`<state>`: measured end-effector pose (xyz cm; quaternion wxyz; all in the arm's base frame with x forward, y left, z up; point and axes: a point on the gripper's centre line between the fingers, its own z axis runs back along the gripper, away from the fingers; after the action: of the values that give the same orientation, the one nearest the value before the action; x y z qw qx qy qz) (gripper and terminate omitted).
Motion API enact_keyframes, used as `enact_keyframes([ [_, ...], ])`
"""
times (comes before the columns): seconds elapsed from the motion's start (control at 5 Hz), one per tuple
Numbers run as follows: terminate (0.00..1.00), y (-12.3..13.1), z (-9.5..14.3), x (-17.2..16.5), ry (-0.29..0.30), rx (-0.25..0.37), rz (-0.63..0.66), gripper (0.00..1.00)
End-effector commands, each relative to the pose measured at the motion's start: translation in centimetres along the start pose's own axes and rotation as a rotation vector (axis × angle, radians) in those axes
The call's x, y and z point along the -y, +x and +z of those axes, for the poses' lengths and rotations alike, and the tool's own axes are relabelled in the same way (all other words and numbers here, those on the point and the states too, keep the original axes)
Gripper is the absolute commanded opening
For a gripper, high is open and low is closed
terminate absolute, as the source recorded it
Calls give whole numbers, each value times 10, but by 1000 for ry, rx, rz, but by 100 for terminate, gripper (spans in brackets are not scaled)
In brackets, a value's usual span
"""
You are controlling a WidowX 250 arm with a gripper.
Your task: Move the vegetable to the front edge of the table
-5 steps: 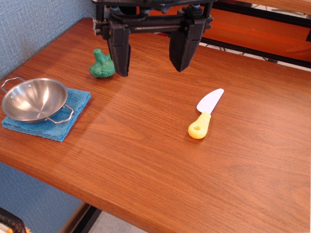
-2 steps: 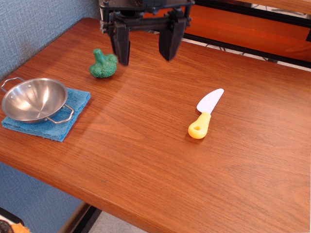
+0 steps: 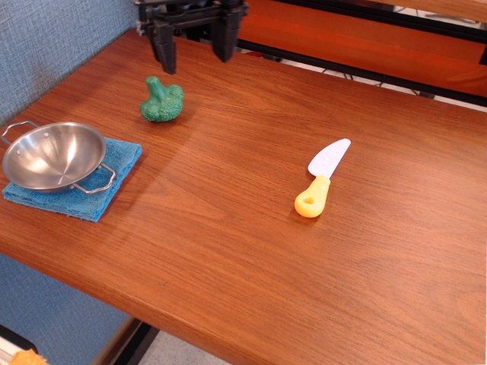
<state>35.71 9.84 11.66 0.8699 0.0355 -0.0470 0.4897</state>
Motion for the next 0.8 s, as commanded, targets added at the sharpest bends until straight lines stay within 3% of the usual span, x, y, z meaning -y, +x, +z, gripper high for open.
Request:
enact_keyframes([
  [0.0,0,56,-15,15,-24,98,104,100],
  [0.4,0,73,-31,5,11,82,146,100],
  [0.6,0,75,-27,-7,32,89,185,100],
])
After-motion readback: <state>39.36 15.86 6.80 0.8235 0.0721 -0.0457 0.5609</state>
